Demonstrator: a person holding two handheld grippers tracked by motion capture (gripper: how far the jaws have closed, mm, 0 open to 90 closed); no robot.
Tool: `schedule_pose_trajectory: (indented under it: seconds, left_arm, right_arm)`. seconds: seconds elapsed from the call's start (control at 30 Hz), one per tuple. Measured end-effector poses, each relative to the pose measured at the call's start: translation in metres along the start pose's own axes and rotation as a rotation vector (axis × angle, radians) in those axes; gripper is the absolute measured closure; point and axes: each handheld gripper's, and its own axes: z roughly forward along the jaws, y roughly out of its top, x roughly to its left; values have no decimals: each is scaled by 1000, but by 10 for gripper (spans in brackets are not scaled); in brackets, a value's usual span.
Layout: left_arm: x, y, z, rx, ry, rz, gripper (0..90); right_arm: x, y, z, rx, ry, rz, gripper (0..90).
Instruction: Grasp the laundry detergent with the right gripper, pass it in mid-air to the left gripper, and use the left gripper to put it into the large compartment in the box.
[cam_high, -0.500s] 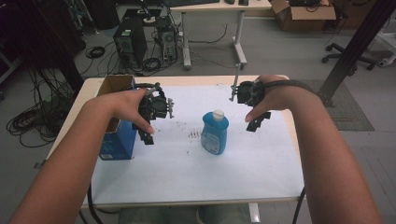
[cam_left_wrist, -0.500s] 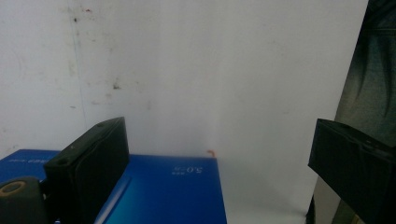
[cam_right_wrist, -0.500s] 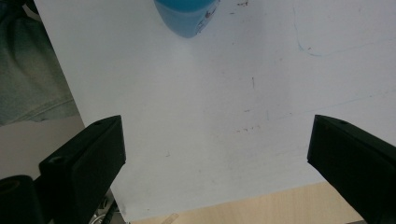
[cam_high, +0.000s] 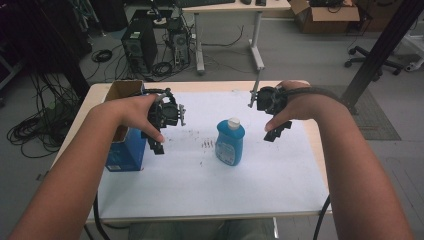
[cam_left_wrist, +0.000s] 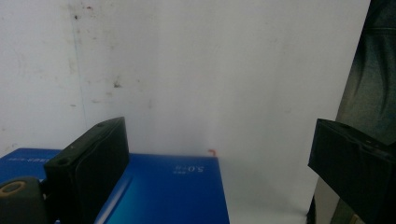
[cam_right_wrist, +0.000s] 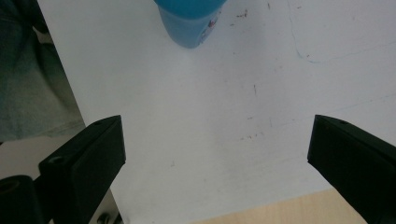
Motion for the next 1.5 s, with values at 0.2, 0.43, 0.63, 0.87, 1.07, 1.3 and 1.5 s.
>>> schedule_pose_trajectory:
  seconds: [0.2, 0.43, 0.63, 0.87, 1.07, 1.3, 1.5]
  left_arm:
    - [-1, 1, -1, -5, 0, 3, 54]
    - [-2, 0, -2, 2, 3, 6, 54]
    - [-4, 1, -4, 1, 7, 4, 54]
    - [-6, 2, -4, 3, 11, 10, 54]
    - [-6, 2, -5, -2, 12, 12, 54]
    - [-6, 0, -6, -4, 16, 11, 54]
    - [-6, 0, -5, 0, 17, 10, 54]
  right_arm:
    - [5, -10, 3, -50, 16, 27, 41]
    - [14, -18, 12, -118, 7, 44, 41]
    - [20, -24, 20, -192, -5, 63, 39]
    - [29, -31, 30, -273, -23, 93, 37]
    - [36, -32, 44, -331, -33, 104, 39]
    - [40, -33, 57, -364, -35, 115, 39]
    - [41, -34, 64, -377, -39, 123, 37]
